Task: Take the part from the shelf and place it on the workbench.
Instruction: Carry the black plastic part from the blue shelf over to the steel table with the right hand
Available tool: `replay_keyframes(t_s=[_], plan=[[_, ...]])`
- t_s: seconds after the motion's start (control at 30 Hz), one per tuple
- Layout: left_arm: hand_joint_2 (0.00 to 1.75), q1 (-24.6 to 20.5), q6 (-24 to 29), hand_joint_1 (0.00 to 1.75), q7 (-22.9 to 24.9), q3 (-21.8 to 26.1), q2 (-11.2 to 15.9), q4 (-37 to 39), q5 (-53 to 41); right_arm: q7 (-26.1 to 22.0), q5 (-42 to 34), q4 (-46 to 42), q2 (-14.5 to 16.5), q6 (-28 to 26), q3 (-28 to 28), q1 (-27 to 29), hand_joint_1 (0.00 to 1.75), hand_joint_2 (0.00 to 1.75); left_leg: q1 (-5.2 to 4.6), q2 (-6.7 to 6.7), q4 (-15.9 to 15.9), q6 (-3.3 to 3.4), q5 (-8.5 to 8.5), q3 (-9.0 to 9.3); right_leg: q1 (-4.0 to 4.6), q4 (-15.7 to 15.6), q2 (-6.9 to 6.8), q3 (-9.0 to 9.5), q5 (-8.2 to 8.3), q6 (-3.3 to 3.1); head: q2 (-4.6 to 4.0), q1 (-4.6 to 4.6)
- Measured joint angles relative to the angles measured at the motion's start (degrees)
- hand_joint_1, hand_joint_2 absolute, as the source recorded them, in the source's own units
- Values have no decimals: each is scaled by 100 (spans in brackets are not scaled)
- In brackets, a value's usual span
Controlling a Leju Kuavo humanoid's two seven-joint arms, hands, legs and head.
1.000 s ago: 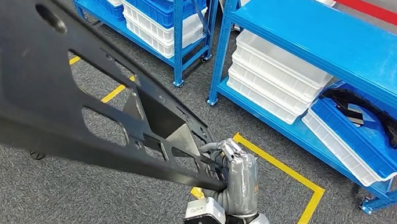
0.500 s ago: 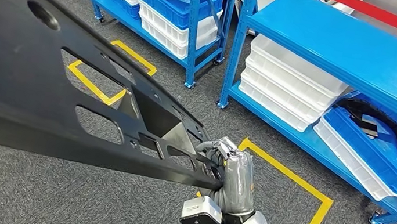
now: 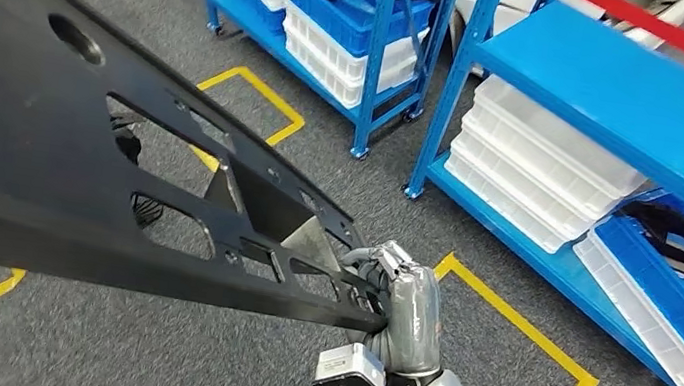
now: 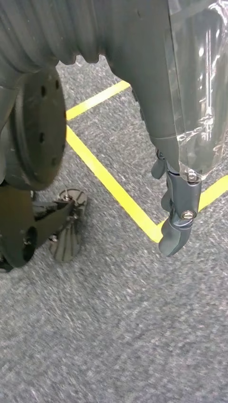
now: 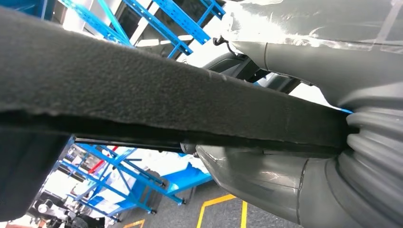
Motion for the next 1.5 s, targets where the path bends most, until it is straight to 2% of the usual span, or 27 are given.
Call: replay_keyframes(t_s=[0.07,0.13,0.17,0.23,0.27,0.3,0.33,0.4,0.47,0.57,0.63,0.67,0.73,0.77,0.8,0.83,0.9,0.97,1.03,1.13,1.2,1.27,1.3,1.33,1.37,1.43,1.5], plan=[[175,-3,-25,0,10,-1,2,0,-18,-2,2,-1,-4,0,3,2,175,175,15,-23,3,-54,0,-12,13,-14,-63,0,23,-51,0,-2],[175,-13,-33,0,15,-1,7,0,-22,-8,1,-1,-5,0,4,-4,175,175,12,75,180,-123,-122,-69,-1,-47,-137,23,41,-106,0,-35],[175,-18,-34,0,19,-1,9,0,-24,-12,0,-1,-5,0,4,-7,175,175,14,146,427,-159,-265,-172,-12,-60,-182,35,45,-130,0,-60],[175,-19,-35,0,26,-2,9,0,-24,-17,-3,-1,-5,0,5,-5,175,175,35,240,1161,-217,-606,-521,-9,-59,-270,44,32,-156,0,-102],[175,-16,-35,0,28,-2,9,0,-23,-19,-4,-1,-6,0,5,-4,175,175,49,254,1466,-234,-706,-677,-7,-58,-314,48,25,-161,0,-104],[175,-12,-35,0,28,-3,9,0,-22,-20,-4,-1,-7,0,5,-5,175,175,59,264,1591,-240,-700,-745,-6,-57,-356,55,17,-162,0,-104],[175,-11,-35,0,28,-3,9,0,-22,-21,-4,-1,-6,0,6,-5,175,175,65,274,1495,-236,-591,-704,-7,-57,-393,67,7,-159,0,-105],[175,-12,-35,0,28,-3,9,0,-22,-26,-8,-1,-5,0,7,-8,175,175,63,357,742,-194,-210,-342,-7,-60,-457,110,-20,-137,0,-105],[175,-18,-35,0,28,-3,9,0,-24,-34,-17,-1,-5,0,8,-12,175,175,26,464,107,-137,8,-45,7,-61,-505,146,-50,-93,0,-100],[175,-11,-35,0,31,-3,9,0,-24,-45,-25,-1,-5,0,11,-15,175,175,-15,437,-44,-54,29,-1,13,-101,-570,182,-60,-10,0,-97],[175,-12,-35,0,34,-2,9,0,-26,-48,-31,0,-6,0,11,-22,175,175,7,389,-132,19,71,40,2,-12,-506,174,-161,38,0,-84],[175,-18,-35,0,34,-2,9,0,-27,-51,-35,0,-7,0,11,-28,175,175,23,366,-178,55,94,62,1,186,-431,94,-297,50,0,-70],[175,-24,-35,0,35,-2,9,0,-26,-57,-54,1,-7,0,11,-33,175,175,24,316,-197,97,105,72,-4,889,-282,-242,-659,57,0,-40],[175,-23,-35,0,35,-2,9,0,-24,-59,-64,3,-8,0,12,-31,175,175,19,284,-188,107,101,70,-4,1241,-252,-422,-778,65,0,-31],[175,-21,-35,0,35,-2,9,0,-22,-60,-73,5,-9,0,12,-28,175,175,15,245,-176,111,93,70,-4,1438,-239,-533,-793,73,0,-25],[175,-20,-35,0,35,-2,9,0,-22,-61,-78,8,-10,0,13,-28,175,175,14,203,-159,111,84,70,-7,1424,-234,-548,-696,77,0,-23],[175,-21,-35,0,34,-1,9,0,-21,-66,-84,10,-11,0,13,-32,175,175,20,107,-108,85,53,71,-24,767,-189,-280,-269,73,0,-18],[175,-22,-29,0,28,-1,9,0,-15,-77,-89,15,-11,0,14,-37,175,175,11,29,-34,31,12,47,-30,143,-96,-17,-17,49,0,-13],[175,-20,-19,0,16,-1,9,0,-1,-88,-94,19,-11,0,15,-37,175,175,5,-14,-2,-26,-1,18,-3,21,-72,24,-13,-2,0,-20],[175,-18,-8,0,6,-1,9,0,22,-99,-97,19,-9,0,16,-46,175,175,19,13,93,-115,-70,-9,-4,-18,-162,37,22,-101,0,-43],[175,-20,5,0,1,-1,9,0,29,-105,-101,19,-8,0,16,-47,175,175,21,143,585,-182,-358,-215,-24,-42,-241,53,32,-144,0,-91],[175,-14,15,0,-3,-1,9,0,31,-107,-107,20,-7,0,17,-43,175,175,38,234,1327,-233,-684,-577,-18,-42,-321,55,22,-164,0,-121],[175,-8,17,0,-4,-1,9,0,32,-107,-109,21,-7,0,17,-42,175,175,47,249,1547,-242,-731,-690,-16,-41,-360,59,15,-168,0,-121],[175,-1,17,0,-5,-1,9,0,32,-108,-113,23,-7,0,18,-42,175,175,52,260,1576,-242,-678,-712,-15,-40,-398,66,6,-167,0,-122],[175,4,16,0,-6,-1,9,0,31,-109,-116,25,-7,0,19,-43,175,175,55,276,1359,-231,-518,-611,-16,-41,-433,81,-6,-160,0,-122],[175,6,9,0,-6,-1,10,0,29,-113,-123,26,-7,0,19,-47,175,175,39,402,569,-178,-141,-231,-10,-42,-494,123,-35,-130,0,-121],[175,5,4,0,-6,-1,10,0,30,-116,-129,26,-7,0,19,-52,175,175,-6,514,49,-117,21,-8,3,-48,-540,148,-62,-86,0,-119]])
